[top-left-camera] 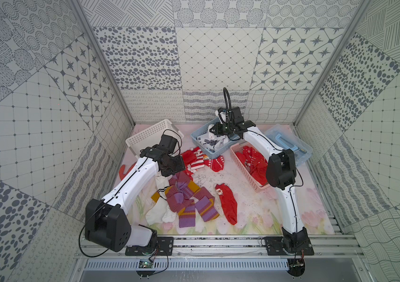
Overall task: Sort the socks into the basket by color
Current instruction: Place the sock in the bin.
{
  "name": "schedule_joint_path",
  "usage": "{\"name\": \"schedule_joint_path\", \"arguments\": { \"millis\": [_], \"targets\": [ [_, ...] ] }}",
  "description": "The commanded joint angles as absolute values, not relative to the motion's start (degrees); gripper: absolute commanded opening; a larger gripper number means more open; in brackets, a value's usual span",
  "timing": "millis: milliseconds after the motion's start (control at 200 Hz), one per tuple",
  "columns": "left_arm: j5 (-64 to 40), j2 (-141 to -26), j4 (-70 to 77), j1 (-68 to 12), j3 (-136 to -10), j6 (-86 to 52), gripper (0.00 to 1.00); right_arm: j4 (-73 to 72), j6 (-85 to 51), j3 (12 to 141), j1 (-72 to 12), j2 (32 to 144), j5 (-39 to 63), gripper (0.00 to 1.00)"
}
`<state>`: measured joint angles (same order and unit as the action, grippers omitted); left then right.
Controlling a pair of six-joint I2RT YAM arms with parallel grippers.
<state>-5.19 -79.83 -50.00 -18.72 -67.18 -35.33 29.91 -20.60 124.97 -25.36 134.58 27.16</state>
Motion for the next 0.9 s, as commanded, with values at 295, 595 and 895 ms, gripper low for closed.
{"name": "schedule_joint_path", "arguments": {
  "millis": [295, 595, 895],
  "targets": [
    [6.13, -86.31, -59.09, -13.68, -67.06, -34.84, 0.62, 33.34, -17.27, 127.52, -25.18, 140.89, 22.32, 0.07],
    [7.41, -91.32, -58.47, -9.83, -67.94, -32.67, 0.63, 34.80, -16.00, 127.53, -25.15, 139.87, 21.62, 0.53],
    [8.97, -96.58, -57.29, -8.61, -69.16, -31.32, 0.67, 36.10, -14.88, 127.88, -25.35, 135.04, 21.78, 0.98]
  ]
}}
